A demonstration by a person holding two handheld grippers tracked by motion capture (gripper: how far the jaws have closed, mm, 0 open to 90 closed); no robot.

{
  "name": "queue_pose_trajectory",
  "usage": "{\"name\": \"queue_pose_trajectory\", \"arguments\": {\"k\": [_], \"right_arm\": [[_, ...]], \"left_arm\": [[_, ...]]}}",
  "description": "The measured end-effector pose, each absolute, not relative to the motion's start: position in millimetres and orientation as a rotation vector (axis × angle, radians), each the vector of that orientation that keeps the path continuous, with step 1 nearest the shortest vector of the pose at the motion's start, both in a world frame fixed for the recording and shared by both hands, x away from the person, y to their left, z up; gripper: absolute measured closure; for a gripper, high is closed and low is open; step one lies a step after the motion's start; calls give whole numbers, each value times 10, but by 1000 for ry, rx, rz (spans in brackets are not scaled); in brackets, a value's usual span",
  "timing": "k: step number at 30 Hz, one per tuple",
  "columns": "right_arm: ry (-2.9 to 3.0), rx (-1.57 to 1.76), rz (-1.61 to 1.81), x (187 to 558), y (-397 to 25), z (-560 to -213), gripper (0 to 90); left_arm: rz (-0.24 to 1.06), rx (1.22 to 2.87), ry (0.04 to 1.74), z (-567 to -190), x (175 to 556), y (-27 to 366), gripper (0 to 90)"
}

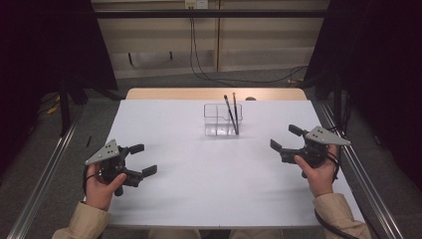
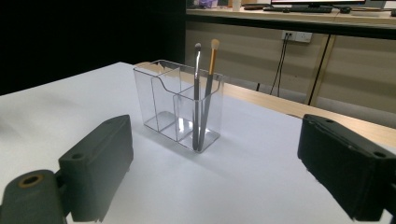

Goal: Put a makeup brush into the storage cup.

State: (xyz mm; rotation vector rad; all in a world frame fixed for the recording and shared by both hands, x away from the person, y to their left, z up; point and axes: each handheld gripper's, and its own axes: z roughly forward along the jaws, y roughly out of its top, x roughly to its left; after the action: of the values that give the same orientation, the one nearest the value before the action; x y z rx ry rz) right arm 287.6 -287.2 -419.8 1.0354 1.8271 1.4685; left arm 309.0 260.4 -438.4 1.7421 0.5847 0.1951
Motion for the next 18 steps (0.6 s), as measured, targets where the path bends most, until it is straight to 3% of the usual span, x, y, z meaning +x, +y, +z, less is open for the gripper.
{"name": "queue_pose_trajectory", "arguments": {"k": [18], "right_arm": [[1830, 1051, 1460, 2766, -2956, -4253, 85]], "left_arm": [[197, 1740, 584, -4381, 3088, 2605, 8]]}}
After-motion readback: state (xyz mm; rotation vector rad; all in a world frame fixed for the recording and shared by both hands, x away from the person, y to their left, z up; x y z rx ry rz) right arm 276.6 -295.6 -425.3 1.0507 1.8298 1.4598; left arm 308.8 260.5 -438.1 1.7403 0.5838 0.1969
